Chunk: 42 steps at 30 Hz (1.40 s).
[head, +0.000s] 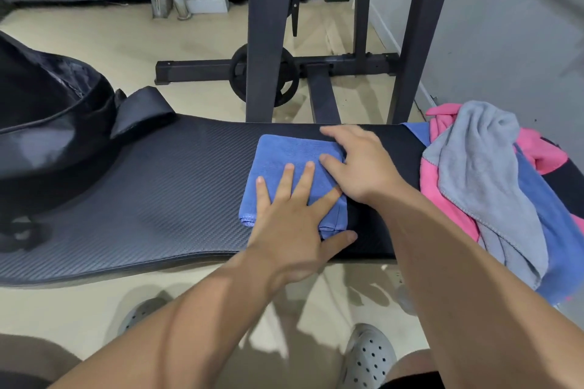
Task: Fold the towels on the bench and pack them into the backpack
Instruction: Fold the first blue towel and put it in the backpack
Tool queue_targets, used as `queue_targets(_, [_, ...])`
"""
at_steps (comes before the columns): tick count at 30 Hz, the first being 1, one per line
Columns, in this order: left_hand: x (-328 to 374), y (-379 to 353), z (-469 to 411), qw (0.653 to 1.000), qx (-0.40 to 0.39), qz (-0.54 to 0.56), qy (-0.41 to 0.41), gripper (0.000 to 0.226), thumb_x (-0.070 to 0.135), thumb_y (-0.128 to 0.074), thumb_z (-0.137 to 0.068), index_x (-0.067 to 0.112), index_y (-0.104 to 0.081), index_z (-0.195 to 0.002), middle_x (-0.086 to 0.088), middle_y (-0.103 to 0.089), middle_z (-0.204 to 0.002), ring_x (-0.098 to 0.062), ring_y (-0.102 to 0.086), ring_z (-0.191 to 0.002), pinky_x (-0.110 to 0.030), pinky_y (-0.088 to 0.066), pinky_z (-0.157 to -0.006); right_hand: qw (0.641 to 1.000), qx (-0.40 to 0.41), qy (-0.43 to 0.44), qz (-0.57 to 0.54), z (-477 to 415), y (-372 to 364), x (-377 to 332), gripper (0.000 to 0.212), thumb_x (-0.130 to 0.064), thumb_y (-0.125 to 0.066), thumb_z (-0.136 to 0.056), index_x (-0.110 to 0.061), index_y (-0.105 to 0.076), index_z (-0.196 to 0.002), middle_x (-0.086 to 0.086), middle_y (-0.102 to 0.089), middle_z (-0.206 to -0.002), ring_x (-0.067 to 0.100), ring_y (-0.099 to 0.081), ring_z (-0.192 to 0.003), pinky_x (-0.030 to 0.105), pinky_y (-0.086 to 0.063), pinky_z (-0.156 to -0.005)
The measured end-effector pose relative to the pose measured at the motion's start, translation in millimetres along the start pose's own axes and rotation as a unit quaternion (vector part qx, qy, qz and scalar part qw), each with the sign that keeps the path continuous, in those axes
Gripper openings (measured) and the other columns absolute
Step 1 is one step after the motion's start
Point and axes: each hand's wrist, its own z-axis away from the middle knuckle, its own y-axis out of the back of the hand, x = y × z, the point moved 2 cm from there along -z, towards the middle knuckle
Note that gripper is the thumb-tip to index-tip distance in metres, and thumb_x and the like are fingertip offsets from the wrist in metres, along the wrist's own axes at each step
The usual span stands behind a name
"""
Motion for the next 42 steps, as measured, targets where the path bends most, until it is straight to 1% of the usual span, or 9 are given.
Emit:
queue_targets(5, [-26, 33, 1, 0.997, 0.024, 0.065, -0.02, 0.07, 0.081, -0.02, -0.081, 0.032, -0.069, -0.097, 0.01, -0.041, -0.156, -0.019, -0.017, -0.153, -0.063, -0.003, -0.119, 0.998, -0.031, -0.036, 0.034, -3, 2, -4, 0.025, -0.041, -0.072, -0.084, -0.022, -0.063, -0.071, -0.008, -0.066, -0.075, 0.018, -0.061, -0.081, 0.032, -0.046, -0.066])
queue_targets(8, [-57, 44, 2, 0.989, 0.08, 0.126, -0.011, 0.067, 0.071, -0.017, -0.085, 0.032, -0.066, -0.061, 0.021, -0.073, -0.097, -0.016, -0.046, -0.139, -0.057, -0.02, -0.118, 0.984, -0.152, -0.064, 0.063, 2, 8, -20, 0.04, -0.043, -0.074, -0.079, -0.015, -0.057, -0.056, -0.004, -0.059, -0.054, 0.016, -0.054, -0.06, 0.03, -0.042, -0.056])
queue_targets(10, [-79, 50, 6, 0.973, 0.148, 0.176, 0.008, 0.06, 0.062, -0.028, -0.091, 0.026, -0.041, -0.045, 0.014, -0.056, -0.054, -0.019, -0.063, -0.121, -0.051, -0.036, -0.11, 0.957, -0.255, -0.083, 0.108, 9, 11, -29, 0.044, -0.049, -0.067, -0.085, -0.014, -0.064, -0.058, -0.002, -0.069, -0.057, 0.014, -0.057, -0.06, 0.031, -0.046, -0.063])
queue_targets(16, [-119, 63, 8, 0.929, 0.278, 0.218, 0.109, 0.019, 0.042, -0.073, -0.084, 0.025, -0.066, -0.089, 0.009, -0.069, -0.095, -0.018, -0.063, -0.098, -0.038, -0.049, -0.088, 0.996, -0.026, -0.087, 0.007, 7, 24, -29, 0.047, -0.063, -0.064, -0.086, -0.016, -0.063, -0.077, 0.0, -0.071, -0.082, 0.017, -0.063, -0.079, 0.041, -0.054, -0.077])
queue_targets(20, [-125, 60, -7, 0.953, 0.164, 0.202, 0.156, 0.094, 0.081, -0.054, -0.07, 0.024, -0.047, -0.144, 0.003, -0.052, -0.147, -0.024, -0.045, -0.137, -0.048, -0.041, -0.11, 0.999, -0.039, -0.024, -0.029, 1, 5, -32, 0.061, -0.055, -0.06, -0.093, -0.033, -0.044, -0.148, -0.006, -0.045, -0.152, 0.018, -0.039, -0.139, 0.036, -0.035, -0.11])
queue_targets(24, [-110, 41, -15, 0.984, 0.043, 0.075, 0.158, 0.105, 0.085, -0.028, -0.078, 0.022, -0.013, -0.16, -0.001, -0.008, -0.169, -0.025, -0.008, -0.155, -0.059, -0.012, -0.122, 0.993, -0.093, 0.041, 0.063, -5, -12, -32, 0.079, -0.053, -0.06, -0.094, -0.042, -0.017, -0.158, -0.01, -0.014, -0.168, 0.019, -0.01, -0.154, 0.047, -0.016, -0.121])
queue_targets(29, [-108, 26, -12, 0.99, 0.014, 0.029, 0.134, 0.107, 0.085, -0.023, -0.081, 0.02, 0.007, -0.16, 0.001, 0.013, -0.168, -0.021, 0.01, -0.155, -0.06, 0.001, -0.122, 0.987, -0.153, -0.011, 0.043, -14, -7, -6, 0.102, -0.055, -0.074, -0.083, -0.042, -0.008, -0.16, -0.015, -0.018, -0.167, 0.016, -0.001, -0.156, 0.049, -0.012, -0.123])
queue_targets(36, [-131, 61, -28, 0.985, 0.018, 0.144, 0.093, 0.11, 0.054, -0.08, -0.074, 0.02, -0.02, -0.159, -0.002, -0.037, -0.157, -0.027, -0.028, -0.146, -0.044, -0.027, -0.118, 0.979, -0.201, 0.021, 0.012, -25, 0, -9, 0.111, -0.038, -0.085, -0.074, -0.042, -0.013, -0.16, -0.015, -0.029, -0.163, 0.012, -0.017, -0.153, 0.042, -0.026, -0.121])
queue_targets(42, [-125, 82, -38, 0.996, 0.012, 0.077, 0.045, 0.049, 0.037, -0.089, -0.063, 0.027, -0.063, -0.103, 0.008, -0.062, -0.103, -0.02, -0.057, -0.099, -0.039, -0.051, -0.087, 0.974, -0.221, 0.032, 0.043, -16, 9, -25, 0.061, -0.03, -0.078, -0.07, -0.041, -0.055, -0.125, -0.015, -0.053, -0.114, 0.011, -0.051, -0.11, 0.036, -0.049, -0.092])
